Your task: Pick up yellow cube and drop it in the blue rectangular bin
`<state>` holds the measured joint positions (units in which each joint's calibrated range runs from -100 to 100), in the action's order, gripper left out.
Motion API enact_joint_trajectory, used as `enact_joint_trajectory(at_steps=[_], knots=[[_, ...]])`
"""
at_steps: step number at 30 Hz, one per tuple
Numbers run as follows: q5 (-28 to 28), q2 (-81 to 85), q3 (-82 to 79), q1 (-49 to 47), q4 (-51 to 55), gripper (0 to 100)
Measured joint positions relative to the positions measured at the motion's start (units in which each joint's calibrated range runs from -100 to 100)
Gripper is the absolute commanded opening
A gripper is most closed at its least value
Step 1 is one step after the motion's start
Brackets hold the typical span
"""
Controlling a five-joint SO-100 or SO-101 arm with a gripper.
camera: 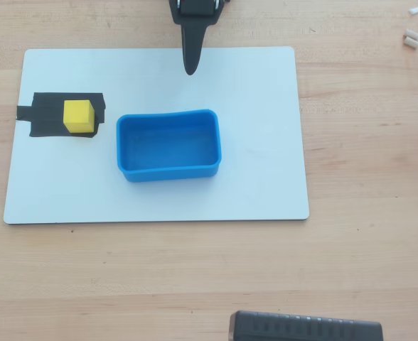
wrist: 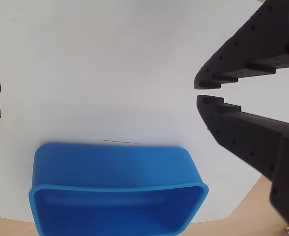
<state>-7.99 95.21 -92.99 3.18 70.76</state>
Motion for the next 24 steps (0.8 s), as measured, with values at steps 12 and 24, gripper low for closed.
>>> enact_joint_trajectory(at_steps=[12,24], knots=[[0.0,0.0,0.0,0.0,0.0,0],[-0.2,0.0,0.0,1.4,0.1,0]])
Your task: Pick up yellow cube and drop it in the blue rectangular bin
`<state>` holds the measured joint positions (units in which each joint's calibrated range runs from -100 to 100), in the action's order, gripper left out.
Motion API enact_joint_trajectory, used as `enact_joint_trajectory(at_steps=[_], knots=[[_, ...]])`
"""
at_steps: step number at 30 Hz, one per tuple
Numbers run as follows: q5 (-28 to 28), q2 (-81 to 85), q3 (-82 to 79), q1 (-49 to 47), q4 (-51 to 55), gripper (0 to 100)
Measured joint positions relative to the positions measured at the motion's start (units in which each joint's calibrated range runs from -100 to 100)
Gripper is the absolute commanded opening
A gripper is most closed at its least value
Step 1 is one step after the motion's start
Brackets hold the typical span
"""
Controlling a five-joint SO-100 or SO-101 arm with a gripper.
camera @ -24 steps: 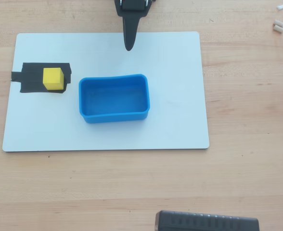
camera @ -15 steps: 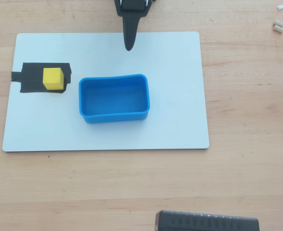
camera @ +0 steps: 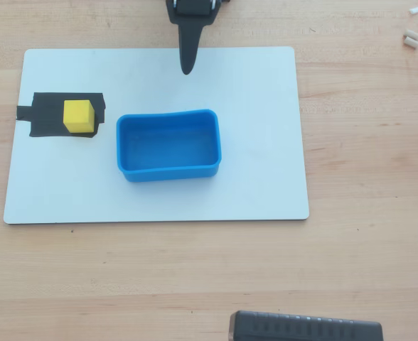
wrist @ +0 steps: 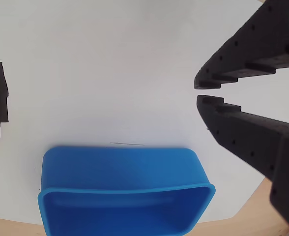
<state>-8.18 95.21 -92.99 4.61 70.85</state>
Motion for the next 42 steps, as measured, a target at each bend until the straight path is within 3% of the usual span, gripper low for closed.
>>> enact_joint_trajectory(at_steps=[10,32,42], knots=[[-1.8,-8.7,11.3,1.4,0.6,0],[-15.9,-73.2,60.3,23.6,1.0,0],[-16.6,-92.2,76.7,26.5,0.7,0]])
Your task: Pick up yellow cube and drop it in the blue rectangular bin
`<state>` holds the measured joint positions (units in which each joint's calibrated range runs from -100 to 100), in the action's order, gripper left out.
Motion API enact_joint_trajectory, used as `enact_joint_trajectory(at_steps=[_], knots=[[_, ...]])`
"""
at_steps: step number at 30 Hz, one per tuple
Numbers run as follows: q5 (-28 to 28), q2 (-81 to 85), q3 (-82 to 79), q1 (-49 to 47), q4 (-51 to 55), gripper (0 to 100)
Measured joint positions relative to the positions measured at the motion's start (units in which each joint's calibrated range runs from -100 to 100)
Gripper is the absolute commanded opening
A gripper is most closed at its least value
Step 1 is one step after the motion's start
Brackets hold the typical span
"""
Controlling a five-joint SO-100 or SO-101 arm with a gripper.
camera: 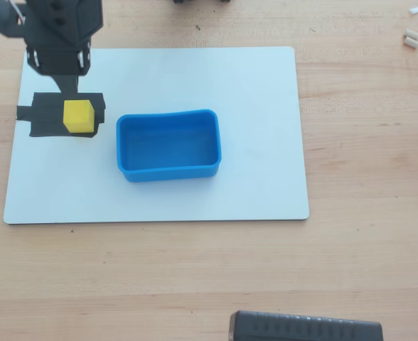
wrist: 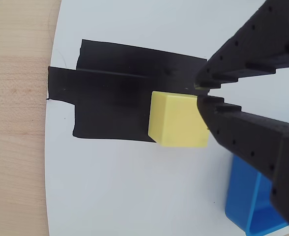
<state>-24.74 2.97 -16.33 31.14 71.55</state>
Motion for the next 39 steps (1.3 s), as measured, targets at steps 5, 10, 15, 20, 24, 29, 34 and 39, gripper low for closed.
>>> enact_joint_trajectory(at_steps=[5,10,15,20,24,29,34,39], knots=[[0.5,-5.6,4.9,0.2,0.0,8],[1.5,-5.9,5.1,1.6,0.4,26],[1.8,-5.9,5.1,1.6,2.7,35],[1.8,-5.9,5.1,0.8,4.1,35],[1.8,-6.5,5.1,0.2,4.1,35],[1.8,-9.8,5.1,-0.7,3.6,34],[1.8,-12.4,5.2,-0.6,1.6,32],[1.8,-13.8,5.2,-0.4,0.2,16]])
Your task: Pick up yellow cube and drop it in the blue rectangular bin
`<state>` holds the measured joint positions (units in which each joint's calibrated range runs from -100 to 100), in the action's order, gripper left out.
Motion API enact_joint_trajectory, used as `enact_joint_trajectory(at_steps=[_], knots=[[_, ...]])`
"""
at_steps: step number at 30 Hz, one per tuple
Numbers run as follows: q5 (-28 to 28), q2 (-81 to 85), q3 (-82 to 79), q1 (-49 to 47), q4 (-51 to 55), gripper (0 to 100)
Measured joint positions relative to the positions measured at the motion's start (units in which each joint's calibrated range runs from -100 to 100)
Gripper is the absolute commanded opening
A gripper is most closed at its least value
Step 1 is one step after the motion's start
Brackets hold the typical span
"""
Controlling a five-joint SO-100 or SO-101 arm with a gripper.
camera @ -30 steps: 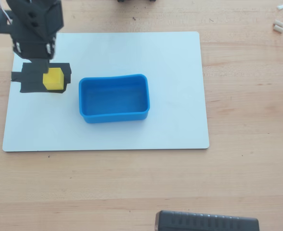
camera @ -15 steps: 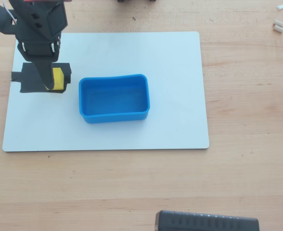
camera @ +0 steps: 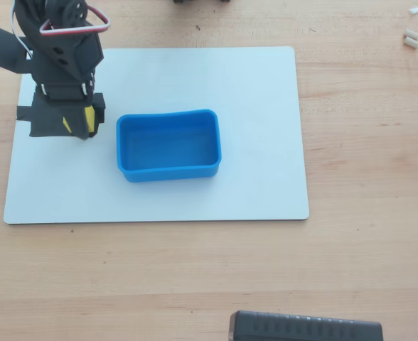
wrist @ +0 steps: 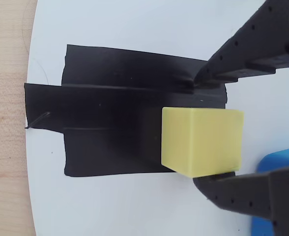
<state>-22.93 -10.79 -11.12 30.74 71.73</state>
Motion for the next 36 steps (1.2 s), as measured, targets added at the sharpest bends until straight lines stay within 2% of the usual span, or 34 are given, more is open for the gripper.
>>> enact_joint_trajectory(at_steps=[9,14,23,29,36], knots=[[1.0,0.0,0.5,0.0,0.4,14],[3.9,1.8,4.7,-3.1,7.3,14],[7.2,15.8,5.7,-10.4,20.4,14],[10.9,24.1,-0.3,-19.4,18.1,14],[12.0,31.2,-15.1,-23.3,5.3,14]])
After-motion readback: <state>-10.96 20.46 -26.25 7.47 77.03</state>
